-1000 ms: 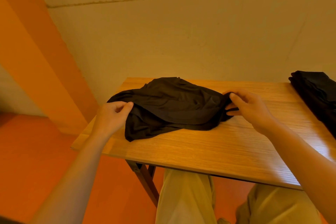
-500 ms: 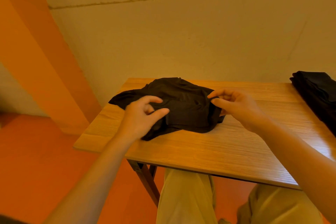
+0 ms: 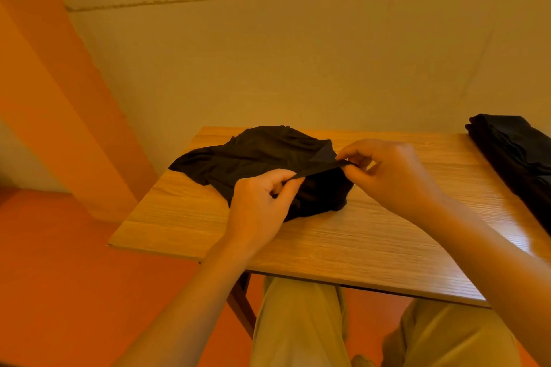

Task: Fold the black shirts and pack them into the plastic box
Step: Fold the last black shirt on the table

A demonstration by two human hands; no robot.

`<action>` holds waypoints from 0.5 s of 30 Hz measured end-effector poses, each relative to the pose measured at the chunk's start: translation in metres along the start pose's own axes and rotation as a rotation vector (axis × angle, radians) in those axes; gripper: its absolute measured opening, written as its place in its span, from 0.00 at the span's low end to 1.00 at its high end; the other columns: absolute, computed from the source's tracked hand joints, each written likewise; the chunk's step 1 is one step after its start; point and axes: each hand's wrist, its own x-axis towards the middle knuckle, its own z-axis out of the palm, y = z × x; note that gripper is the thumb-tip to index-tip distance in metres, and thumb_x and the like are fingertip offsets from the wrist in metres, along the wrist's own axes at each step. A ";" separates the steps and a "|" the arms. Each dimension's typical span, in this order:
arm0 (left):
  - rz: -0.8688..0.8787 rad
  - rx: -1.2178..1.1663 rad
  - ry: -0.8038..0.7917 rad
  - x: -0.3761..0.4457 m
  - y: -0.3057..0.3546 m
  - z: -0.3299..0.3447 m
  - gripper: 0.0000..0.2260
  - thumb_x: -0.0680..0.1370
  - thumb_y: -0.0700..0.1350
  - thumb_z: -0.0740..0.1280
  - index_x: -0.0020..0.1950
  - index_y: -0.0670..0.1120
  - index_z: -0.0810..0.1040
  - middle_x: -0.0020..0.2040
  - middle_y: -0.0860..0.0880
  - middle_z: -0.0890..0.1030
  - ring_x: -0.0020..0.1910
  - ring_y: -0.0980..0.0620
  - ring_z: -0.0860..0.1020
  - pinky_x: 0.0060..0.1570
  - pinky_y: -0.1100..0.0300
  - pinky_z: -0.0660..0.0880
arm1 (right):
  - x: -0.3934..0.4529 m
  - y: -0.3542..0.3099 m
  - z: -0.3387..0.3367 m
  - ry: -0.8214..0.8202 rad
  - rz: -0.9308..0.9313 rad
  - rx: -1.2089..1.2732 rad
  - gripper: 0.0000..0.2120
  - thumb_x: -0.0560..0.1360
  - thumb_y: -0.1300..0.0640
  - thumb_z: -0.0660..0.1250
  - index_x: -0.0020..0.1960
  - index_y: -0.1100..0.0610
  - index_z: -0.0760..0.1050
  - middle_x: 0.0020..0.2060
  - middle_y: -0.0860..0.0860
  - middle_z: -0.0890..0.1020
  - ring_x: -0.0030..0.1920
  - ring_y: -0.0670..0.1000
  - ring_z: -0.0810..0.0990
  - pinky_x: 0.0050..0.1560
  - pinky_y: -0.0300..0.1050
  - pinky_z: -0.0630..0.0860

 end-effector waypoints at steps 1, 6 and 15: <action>-0.002 0.009 0.004 -0.001 -0.001 -0.002 0.04 0.77 0.45 0.69 0.48 0.50 0.84 0.27 0.52 0.75 0.28 0.55 0.74 0.31 0.56 0.74 | -0.001 0.000 0.000 -0.003 -0.002 0.018 0.09 0.74 0.62 0.69 0.50 0.49 0.80 0.38 0.42 0.81 0.41 0.43 0.81 0.42 0.32 0.77; -0.001 0.015 0.088 -0.002 0.000 -0.008 0.05 0.77 0.43 0.69 0.48 0.53 0.83 0.27 0.56 0.75 0.29 0.57 0.75 0.31 0.61 0.74 | -0.007 0.005 0.005 -0.050 -0.030 0.029 0.09 0.75 0.58 0.68 0.54 0.50 0.79 0.29 0.44 0.79 0.34 0.45 0.80 0.37 0.32 0.75; -0.082 0.036 0.198 0.003 -0.011 -0.025 0.06 0.77 0.44 0.68 0.52 0.47 0.83 0.33 0.54 0.79 0.35 0.57 0.77 0.35 0.69 0.74 | -0.006 0.019 0.002 0.095 -0.115 -0.107 0.06 0.73 0.60 0.72 0.49 0.55 0.83 0.33 0.42 0.79 0.34 0.41 0.78 0.41 0.32 0.75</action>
